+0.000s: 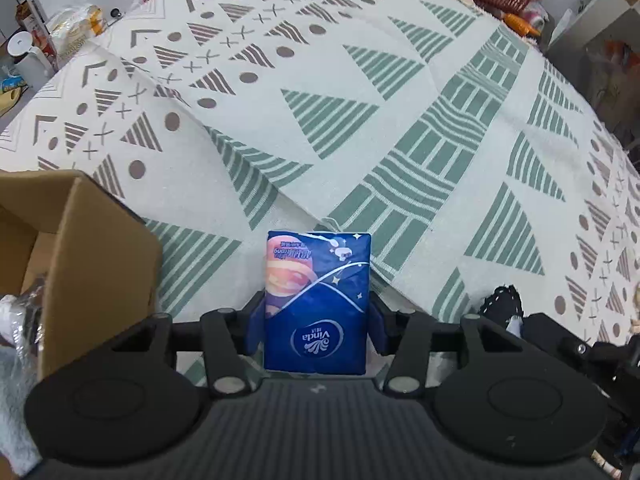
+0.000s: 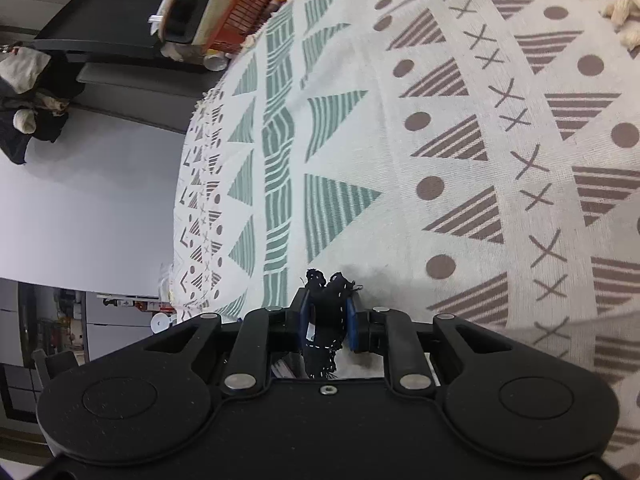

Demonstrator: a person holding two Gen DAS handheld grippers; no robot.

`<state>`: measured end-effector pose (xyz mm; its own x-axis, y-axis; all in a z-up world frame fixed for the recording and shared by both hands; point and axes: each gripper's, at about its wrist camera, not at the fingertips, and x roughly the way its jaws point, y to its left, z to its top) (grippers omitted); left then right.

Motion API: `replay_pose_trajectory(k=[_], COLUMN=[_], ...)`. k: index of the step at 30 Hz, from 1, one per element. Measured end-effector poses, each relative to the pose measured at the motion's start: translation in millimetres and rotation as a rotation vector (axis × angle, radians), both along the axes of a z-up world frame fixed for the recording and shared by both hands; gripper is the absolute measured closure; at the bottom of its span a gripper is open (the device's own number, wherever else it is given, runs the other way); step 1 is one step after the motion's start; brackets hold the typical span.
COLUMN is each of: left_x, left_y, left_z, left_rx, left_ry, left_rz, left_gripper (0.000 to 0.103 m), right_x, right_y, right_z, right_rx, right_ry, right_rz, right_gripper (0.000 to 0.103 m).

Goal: Organize soft objects
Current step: 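Carry the tissue pack and black item over the box with both tools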

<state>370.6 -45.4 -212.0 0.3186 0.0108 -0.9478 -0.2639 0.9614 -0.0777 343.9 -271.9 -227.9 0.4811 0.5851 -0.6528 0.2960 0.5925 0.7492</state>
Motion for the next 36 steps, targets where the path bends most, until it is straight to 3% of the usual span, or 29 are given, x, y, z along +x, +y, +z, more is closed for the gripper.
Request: replay_pose_trajectory(k=[19, 28, 36], left_x=[-60, -91, -106], left_y=[37, 88, 151], left_z=[85, 121, 135], left_rx=[-0.074, -0.122, -0.135], left_ry=[-0.134, -0.217, -0.262], left_rz=[0.023, 0.096, 0.157], left_gripper=[0.053, 0.053, 0.053], right_x=[-36, -52, -61], right_y=[40, 88, 133], right_z=[83, 116, 128], right_rx=[-0.04, -0.051, -0.069], right_ry=[-0.169, -0.239, -0.261], right_rz=[0.05, 0.126, 0.176], right_gripper=[0.084, 0.084, 0.084])
